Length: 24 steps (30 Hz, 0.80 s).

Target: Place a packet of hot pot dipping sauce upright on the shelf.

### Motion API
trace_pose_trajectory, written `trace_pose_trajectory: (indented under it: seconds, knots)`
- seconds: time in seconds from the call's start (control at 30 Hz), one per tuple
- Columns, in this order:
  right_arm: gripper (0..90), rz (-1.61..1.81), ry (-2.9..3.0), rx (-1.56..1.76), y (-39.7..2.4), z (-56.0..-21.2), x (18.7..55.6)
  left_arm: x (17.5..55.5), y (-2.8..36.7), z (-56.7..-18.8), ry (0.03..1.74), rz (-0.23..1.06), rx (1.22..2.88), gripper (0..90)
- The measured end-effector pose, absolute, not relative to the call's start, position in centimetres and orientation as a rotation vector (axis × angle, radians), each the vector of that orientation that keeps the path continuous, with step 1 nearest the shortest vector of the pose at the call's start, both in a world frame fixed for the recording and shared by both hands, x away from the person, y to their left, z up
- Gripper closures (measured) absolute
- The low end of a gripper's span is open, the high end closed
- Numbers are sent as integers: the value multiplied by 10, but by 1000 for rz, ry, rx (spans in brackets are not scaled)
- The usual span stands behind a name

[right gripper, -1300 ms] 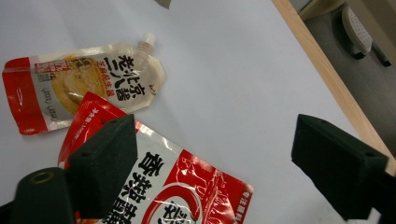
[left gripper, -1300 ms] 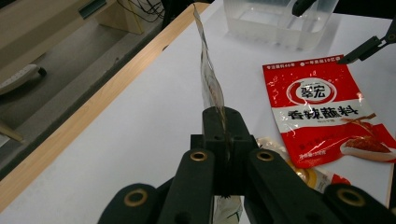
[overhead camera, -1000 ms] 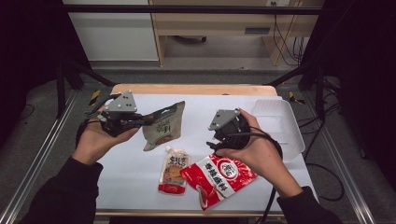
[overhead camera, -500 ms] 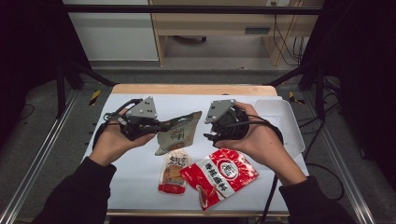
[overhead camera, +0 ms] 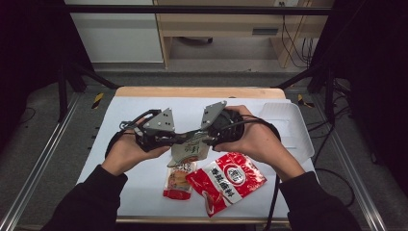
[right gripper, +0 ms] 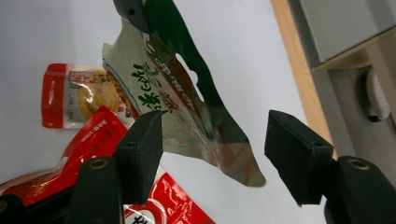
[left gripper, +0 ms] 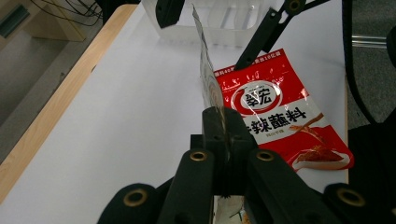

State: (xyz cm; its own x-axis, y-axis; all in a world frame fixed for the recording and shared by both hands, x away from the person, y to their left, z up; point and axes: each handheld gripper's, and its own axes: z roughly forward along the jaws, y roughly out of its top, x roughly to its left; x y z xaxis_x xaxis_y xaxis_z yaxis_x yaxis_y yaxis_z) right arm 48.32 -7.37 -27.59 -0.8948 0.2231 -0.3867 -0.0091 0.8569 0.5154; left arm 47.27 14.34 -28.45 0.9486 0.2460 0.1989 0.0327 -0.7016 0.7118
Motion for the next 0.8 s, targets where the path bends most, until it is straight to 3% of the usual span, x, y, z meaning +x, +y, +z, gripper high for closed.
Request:
trace_pose_trajectory:
  seconds: [0.23, 0.33, 0.37, 0.4, 0.43, 0.47, 0.53, 0.7, 0.77, 0.8]
  knots:
    - [489, 675, 2652, 116, -72, -288, 488, 471, 138, -287, 171, 348, 2332, 900]
    - [599, 652, 2677, 70, -68, -296, 489, 468, 136, -290, 150, 335, 2315, 900]
    - [599, 652, 2677, 70, -68, -296, 489, 468, 136, -290, 150, 335, 2315, 900]
    - [724, 650, 2688, 43, -66, -298, 487, 467, 135, -292, 160, 328, 2317, 900]
    - [724, 650, 2688, 43, -66, -298, 487, 467, 135, -292, 160, 328, 2317, 900]
    - [835, 646, 2714, 26, -66, -299, 485, 468, 135, -295, 173, 319, 2312, 900]
    - [899, 647, 2719, 27, -67, -300, 484, 469, 137, -298, 194, 313, 2299, 900]
    - [900, 639, 2707, 30, -70, -300, 483, 467, 137, -305, 188, 314, 2276, 887]
    - [900, 614, 2696, 31, -71, -299, 483, 467, 139, -306, 210, 300, 2217, 758]
    - [900, 591, 2691, 45, -75, -297, 486, 467, 140, -306, 238, 303, 2182, 576]
